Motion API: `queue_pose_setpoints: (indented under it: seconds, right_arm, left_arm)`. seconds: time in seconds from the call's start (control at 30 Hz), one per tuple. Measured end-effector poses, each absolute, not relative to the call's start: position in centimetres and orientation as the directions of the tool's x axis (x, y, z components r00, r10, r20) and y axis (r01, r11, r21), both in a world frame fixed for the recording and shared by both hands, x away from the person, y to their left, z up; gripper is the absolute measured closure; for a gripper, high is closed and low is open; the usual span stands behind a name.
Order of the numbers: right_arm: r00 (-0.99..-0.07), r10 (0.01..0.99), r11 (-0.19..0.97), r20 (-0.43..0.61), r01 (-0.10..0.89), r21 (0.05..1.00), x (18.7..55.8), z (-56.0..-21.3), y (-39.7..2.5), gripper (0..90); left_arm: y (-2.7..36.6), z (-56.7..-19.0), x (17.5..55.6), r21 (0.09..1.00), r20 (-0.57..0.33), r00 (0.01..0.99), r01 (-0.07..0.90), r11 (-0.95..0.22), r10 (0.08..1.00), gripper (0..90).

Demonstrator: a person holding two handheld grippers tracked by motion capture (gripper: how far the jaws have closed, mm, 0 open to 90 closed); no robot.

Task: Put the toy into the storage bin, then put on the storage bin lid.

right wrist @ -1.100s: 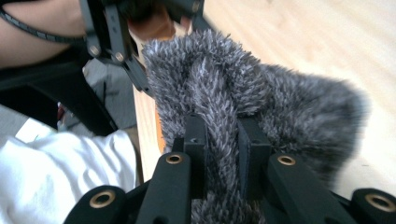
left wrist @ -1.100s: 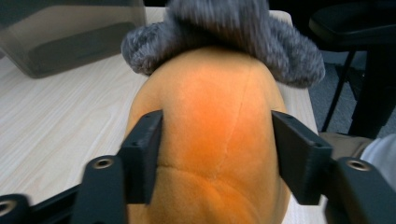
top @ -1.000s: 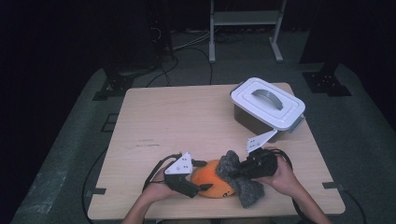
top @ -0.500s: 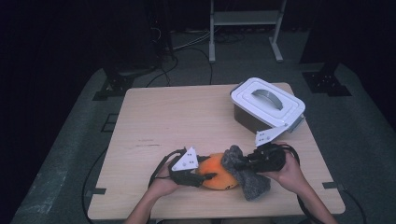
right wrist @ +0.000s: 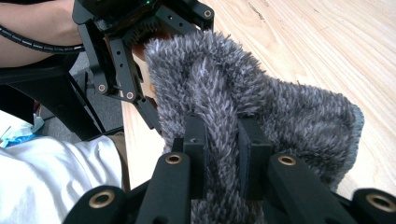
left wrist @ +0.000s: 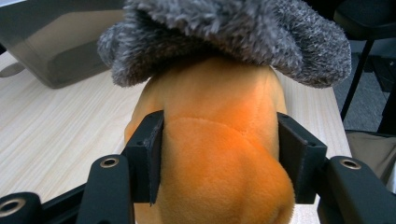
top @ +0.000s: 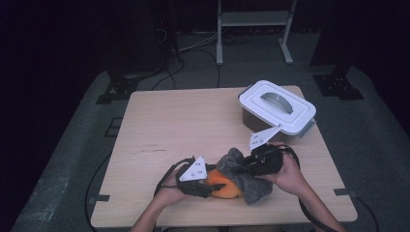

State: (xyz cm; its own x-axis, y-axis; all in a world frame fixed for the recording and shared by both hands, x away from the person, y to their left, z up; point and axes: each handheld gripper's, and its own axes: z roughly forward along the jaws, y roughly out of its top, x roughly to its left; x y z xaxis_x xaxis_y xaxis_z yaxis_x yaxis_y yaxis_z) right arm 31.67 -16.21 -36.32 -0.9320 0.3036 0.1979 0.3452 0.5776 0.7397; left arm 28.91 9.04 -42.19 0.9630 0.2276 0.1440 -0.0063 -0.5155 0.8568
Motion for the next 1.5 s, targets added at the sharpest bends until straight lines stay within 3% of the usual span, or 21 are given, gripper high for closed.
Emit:
queue_pose_setpoints:
  seconds: [0.5,1.17,1.33,1.5]
  right_arm:
    - [-0.934,0.296,0.578,0.200,0.342,0.741,31.2,-36.7,-16.2,75.9]
    - [-0.859,0.389,0.506,0.333,0.501,0.702,30.5,-42.5,-22.6,75.9]
    - [-0.868,0.374,0.479,0.327,0.482,0.733,30.9,-40.7,-22.5,75.9]
    - [-0.910,0.310,0.522,0.276,0.405,0.750,31.4,-38.4,-18.8,75.9]
  left_arm:
    - [9.5,-42.5,28.4,0.853,0.128,0.963,0.015,-0.521,0.237,40.6]
    - [10.7,-43.1,28.2,0.861,0.093,0.966,0.043,-0.506,0.240,38.8]
    - [10.5,-43.0,28.2,0.859,0.095,0.967,0.040,-0.511,0.235,37.0]
    - [10.3,-42.7,28.1,0.854,0.094,0.967,0.043,-0.518,0.235,32.7]
